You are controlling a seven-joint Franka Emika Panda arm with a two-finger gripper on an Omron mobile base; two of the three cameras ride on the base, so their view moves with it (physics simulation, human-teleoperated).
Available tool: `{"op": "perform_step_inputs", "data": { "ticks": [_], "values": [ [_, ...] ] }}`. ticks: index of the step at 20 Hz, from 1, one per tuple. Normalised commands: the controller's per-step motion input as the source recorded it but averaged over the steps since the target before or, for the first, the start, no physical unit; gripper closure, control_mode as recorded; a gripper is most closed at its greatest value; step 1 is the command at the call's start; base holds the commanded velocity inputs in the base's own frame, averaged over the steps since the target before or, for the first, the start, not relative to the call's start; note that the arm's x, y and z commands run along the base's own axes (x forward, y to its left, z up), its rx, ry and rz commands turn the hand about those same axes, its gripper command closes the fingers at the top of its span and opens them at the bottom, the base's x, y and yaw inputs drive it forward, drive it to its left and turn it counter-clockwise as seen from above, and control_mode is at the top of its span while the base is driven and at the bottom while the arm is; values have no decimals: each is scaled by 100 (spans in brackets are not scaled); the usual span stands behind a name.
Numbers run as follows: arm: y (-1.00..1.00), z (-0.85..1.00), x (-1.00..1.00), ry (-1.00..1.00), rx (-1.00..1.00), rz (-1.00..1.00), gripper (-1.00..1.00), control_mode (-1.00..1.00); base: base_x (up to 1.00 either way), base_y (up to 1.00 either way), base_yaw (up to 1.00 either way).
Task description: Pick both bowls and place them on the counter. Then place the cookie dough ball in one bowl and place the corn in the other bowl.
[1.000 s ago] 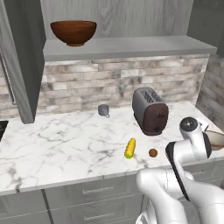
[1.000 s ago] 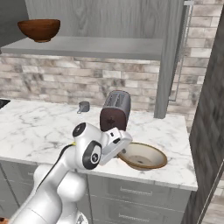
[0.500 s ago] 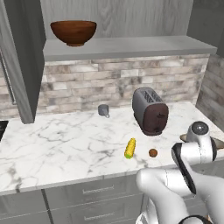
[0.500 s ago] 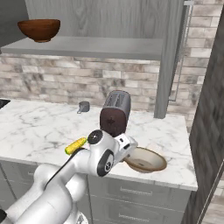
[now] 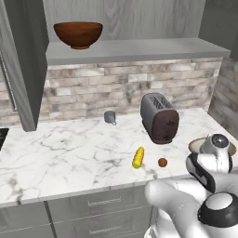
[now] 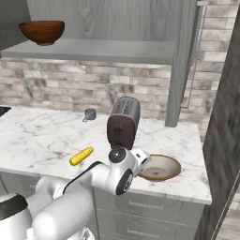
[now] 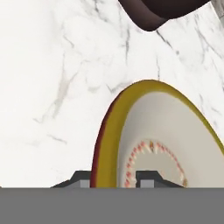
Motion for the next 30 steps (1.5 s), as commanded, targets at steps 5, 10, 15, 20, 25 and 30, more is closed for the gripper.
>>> {"op": "perform_step_inputs", "data": {
  "ticks": [5,10,15,20,25,30],
  "values": [
    [2,-36,20,2,0,11,-100,-100,0,0,0],
    [13,15,-7,0,0,0,-100,-100,0,0,0],
    [76,62,-13,-5,0,-8,-100,-100,0,0,0],
    [82,76,-8,-4,1,-9,-100,-100,0,0,0],
    [83,70,-23,0,7,-12,-100,-100,0,0,0],
    [82,35,-40,0,14,-18,-100,-100,0,0,0]
  ]
}}
